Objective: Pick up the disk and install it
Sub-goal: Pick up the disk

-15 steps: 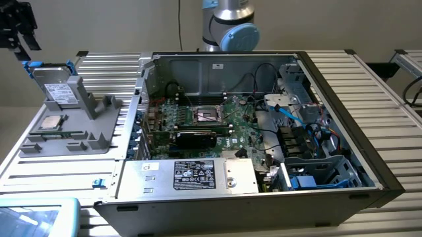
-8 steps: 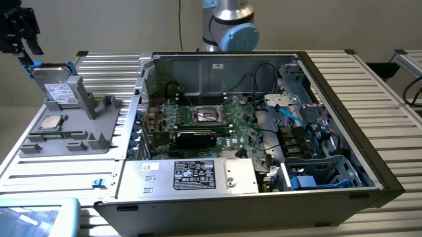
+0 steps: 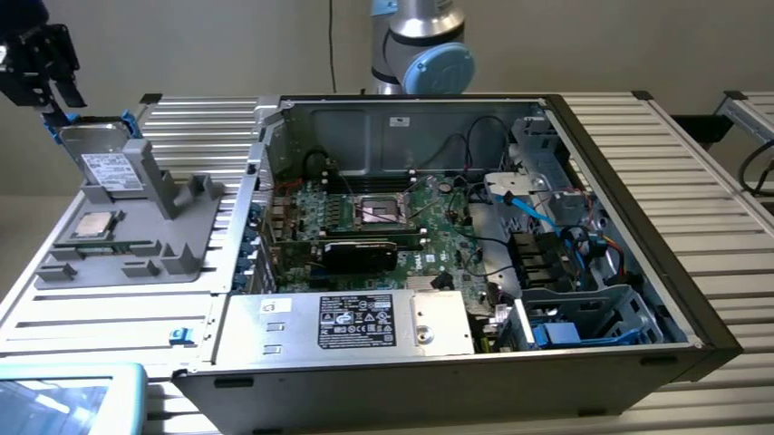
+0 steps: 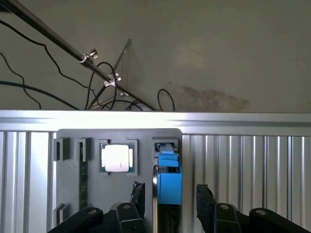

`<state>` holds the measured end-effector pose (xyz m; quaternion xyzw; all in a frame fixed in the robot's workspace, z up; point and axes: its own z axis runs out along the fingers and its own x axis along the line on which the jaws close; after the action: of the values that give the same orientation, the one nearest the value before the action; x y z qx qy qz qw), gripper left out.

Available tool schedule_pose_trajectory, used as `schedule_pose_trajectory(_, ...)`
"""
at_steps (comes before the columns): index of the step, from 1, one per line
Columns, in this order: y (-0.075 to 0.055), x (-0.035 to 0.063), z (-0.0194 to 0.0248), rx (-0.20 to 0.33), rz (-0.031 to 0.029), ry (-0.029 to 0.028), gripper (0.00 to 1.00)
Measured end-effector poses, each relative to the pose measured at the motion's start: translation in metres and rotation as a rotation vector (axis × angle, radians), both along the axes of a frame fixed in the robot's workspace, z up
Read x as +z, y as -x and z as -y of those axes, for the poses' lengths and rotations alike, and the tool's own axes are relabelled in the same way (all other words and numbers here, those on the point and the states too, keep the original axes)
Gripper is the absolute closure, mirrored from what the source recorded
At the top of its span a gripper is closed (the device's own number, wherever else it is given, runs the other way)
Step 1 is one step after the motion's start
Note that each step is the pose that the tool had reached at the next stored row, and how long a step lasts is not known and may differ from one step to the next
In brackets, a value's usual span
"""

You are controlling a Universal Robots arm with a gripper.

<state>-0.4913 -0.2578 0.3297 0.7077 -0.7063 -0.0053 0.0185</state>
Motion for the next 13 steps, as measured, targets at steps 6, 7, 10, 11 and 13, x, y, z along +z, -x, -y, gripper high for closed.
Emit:
schedule_pose_trajectory(6, 0.001, -0.011, 0.0, 0.015, 0.0, 0.0, 0.45)
schedule_pose_trajectory(7, 0.001, -0.0127, -0.0001, 0.016, -0.0001, 0.0, 0.45)
schedule_pose_trajectory(10, 0.001, -0.0183, 0.0, 0.022, 0.0, 0.0, 0.45)
schedule_pose_trajectory(11, 0.001, -0.0201, 0.0, 0.024, -0.0002, 0.0, 0.45)
schedule_pose_trajectory(13, 0.001, -0.0237, 0.0, 0.026, -0.0015, 0.0, 0.45)
